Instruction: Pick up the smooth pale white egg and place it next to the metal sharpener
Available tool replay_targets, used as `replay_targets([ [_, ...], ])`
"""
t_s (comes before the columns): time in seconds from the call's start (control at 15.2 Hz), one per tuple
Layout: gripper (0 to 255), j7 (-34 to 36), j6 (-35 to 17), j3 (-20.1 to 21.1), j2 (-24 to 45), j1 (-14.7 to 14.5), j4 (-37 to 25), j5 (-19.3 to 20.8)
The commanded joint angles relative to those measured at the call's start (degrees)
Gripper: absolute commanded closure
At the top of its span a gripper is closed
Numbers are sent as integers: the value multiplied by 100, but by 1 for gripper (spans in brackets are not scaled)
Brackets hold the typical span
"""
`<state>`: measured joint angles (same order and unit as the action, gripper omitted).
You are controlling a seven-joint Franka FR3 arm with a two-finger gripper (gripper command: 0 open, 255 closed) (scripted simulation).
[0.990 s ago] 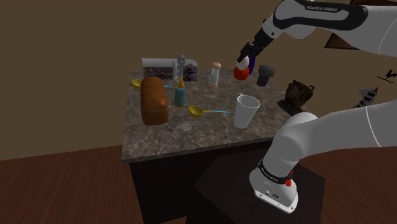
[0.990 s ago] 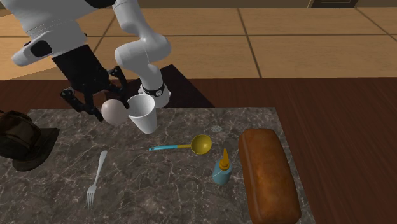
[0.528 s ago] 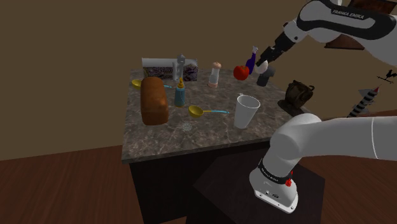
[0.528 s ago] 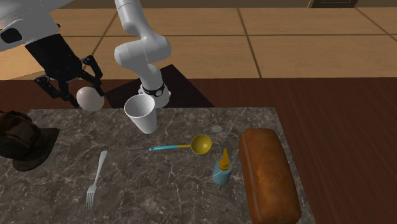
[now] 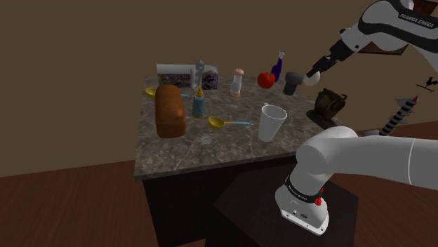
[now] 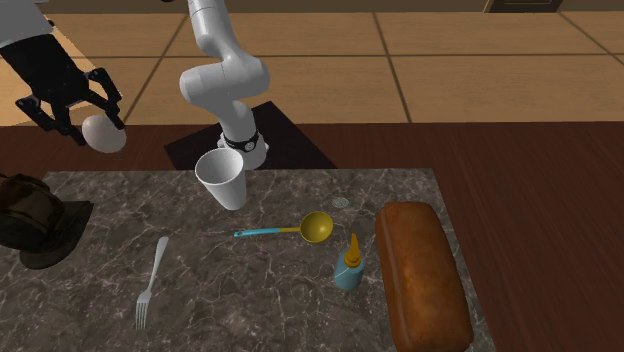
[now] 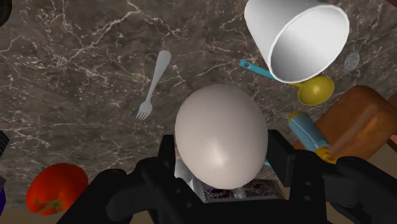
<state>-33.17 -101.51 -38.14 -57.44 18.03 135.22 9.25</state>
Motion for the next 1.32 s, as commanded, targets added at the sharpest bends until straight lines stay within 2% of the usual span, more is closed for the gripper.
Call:
replay_targets([
  [0.0, 255, -239, 194, -215, -57, 81, -135, 127],
  [0.53, 255, -1156, 985, -1038, -146, 233, -955, 594],
  [0.99, 255, -1981, 1620, -1826, -25, 59, -1997, 964],
  [1.25, 255, -2045, 1479, -1941, -101, 107, -1809, 1069],
])
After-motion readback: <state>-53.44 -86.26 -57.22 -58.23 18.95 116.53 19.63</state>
